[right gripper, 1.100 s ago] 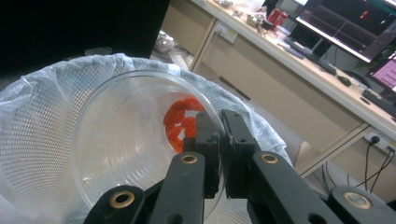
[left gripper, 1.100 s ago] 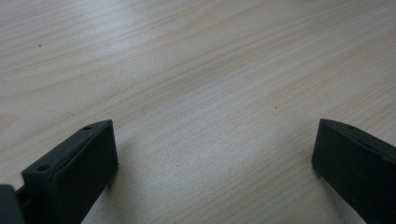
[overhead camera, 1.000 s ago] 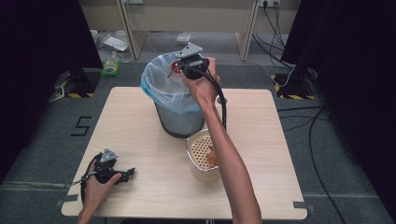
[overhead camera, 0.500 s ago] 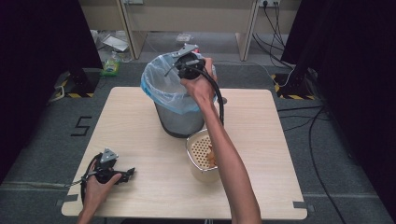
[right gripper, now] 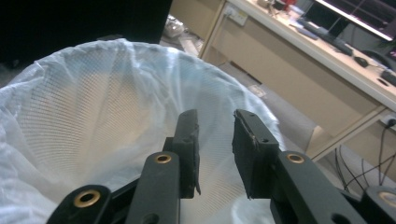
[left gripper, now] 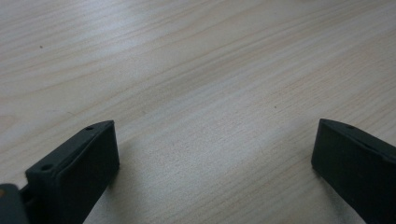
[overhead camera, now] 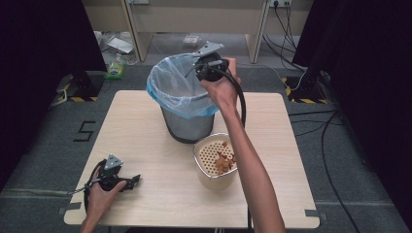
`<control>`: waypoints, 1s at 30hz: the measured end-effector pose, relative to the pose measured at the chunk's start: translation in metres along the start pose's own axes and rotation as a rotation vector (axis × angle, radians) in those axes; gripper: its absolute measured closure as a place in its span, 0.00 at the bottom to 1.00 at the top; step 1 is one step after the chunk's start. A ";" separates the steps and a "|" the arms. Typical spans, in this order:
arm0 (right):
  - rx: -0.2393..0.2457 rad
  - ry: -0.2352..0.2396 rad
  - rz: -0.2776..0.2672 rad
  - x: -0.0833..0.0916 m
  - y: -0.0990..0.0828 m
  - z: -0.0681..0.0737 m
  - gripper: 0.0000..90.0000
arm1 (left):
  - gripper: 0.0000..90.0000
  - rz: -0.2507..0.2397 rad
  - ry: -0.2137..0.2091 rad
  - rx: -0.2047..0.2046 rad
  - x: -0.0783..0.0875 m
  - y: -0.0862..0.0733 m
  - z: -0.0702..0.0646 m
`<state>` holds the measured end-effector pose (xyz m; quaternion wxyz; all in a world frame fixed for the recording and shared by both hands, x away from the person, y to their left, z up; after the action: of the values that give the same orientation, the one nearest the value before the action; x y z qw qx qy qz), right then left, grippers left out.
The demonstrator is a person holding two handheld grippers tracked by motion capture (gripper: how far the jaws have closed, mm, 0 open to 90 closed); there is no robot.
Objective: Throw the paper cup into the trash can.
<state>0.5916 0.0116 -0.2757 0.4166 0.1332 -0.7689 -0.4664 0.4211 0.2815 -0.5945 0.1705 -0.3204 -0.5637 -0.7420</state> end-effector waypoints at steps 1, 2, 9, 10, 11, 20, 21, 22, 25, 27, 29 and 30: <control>0.000 0.000 0.000 0.000 0.000 0.000 0.78 | 0.00 0.000 0.000 0.000 0.000 0.000 0.000; -0.005 -0.001 -0.009 0.004 -0.001 -0.002 0.77 | 0.00 0.000 0.001 -0.001 0.000 0.000 0.000; -0.029 -0.023 -0.029 0.038 -0.016 -0.017 0.68 | 0.00 0.000 0.001 -0.001 0.000 0.000 0.000; -0.044 -0.028 -0.042 0.047 -0.021 -0.021 0.65 | 0.00 0.000 0.001 -0.001 0.000 0.000 0.000; -0.057 -0.033 -0.046 0.052 -0.025 -0.024 0.64 | 0.00 0.000 0.001 -0.001 0.000 0.000 0.000; -0.116 -0.075 -0.034 0.085 -0.072 -0.042 0.56 | 0.00 0.000 0.002 0.000 0.000 0.000 0.000; -0.124 -0.078 -0.032 0.088 -0.079 -0.044 0.55 | 0.00 0.000 0.002 0.001 0.000 0.000 0.000; -0.136 -0.087 -0.024 0.095 -0.094 -0.047 0.53 | 0.00 0.001 0.002 0.001 0.000 0.000 0.000; -0.170 -0.093 -0.023 0.103 -0.114 -0.050 0.51 | 0.00 0.001 0.002 0.001 0.000 0.000 0.000; -0.187 -0.094 -0.019 0.107 -0.128 -0.051 0.50 | 0.00 0.001 0.002 0.002 0.000 0.000 0.000; -0.203 -0.094 -0.013 0.110 -0.143 -0.051 0.48 | 0.00 0.001 0.002 0.002 0.000 0.000 0.000; -0.210 -0.091 -0.009 0.110 -0.150 -0.050 0.48 | 0.00 0.002 0.002 0.001 0.000 0.000 0.000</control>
<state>0.5340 -0.1634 -0.3322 0.3909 0.0711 -0.7333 -0.5518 0.4206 0.2818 -0.5946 0.1718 -0.3200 -0.5637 -0.7418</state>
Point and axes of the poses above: each handheld gripper's, and its own axes: x roughly backward along the jaws, y roughly out of its top, z roughly to its left, the point moved 10 cm from there along -x, roughly forward along the jaws, and after that the axes turned 15 degrees about y, right-handed, at the moved point
